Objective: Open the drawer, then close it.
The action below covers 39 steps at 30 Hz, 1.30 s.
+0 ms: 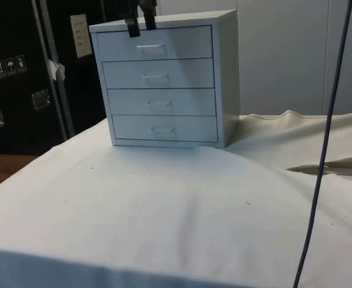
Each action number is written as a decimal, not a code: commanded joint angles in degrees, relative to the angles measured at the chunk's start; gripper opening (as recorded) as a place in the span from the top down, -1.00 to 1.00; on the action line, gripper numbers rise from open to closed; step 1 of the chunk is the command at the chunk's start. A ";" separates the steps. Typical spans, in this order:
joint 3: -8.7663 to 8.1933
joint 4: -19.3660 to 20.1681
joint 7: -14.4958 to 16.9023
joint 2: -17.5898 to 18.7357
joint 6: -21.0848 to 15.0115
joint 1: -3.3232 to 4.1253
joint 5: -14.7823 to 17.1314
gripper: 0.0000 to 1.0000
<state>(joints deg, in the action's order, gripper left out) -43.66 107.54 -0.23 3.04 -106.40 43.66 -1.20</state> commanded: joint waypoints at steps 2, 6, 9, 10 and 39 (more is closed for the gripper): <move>-0.11 -0.52 0.57 0.80 0.06 -0.23 0.57 -1.00; -0.46 -0.86 1.15 1.95 -0.80 -0.29 1.03 -1.00; -0.57 -0.86 0.86 2.23 -1.32 -0.17 0.57 -1.00; -0.57 -0.92 1.32 2.58 -1.95 -0.29 1.09 -1.00; -1.66 1.38 2.98 4.01 -9.11 0.00 -5.50 -1.00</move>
<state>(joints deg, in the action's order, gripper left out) -45.26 108.98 2.92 6.93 -115.45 43.54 -6.19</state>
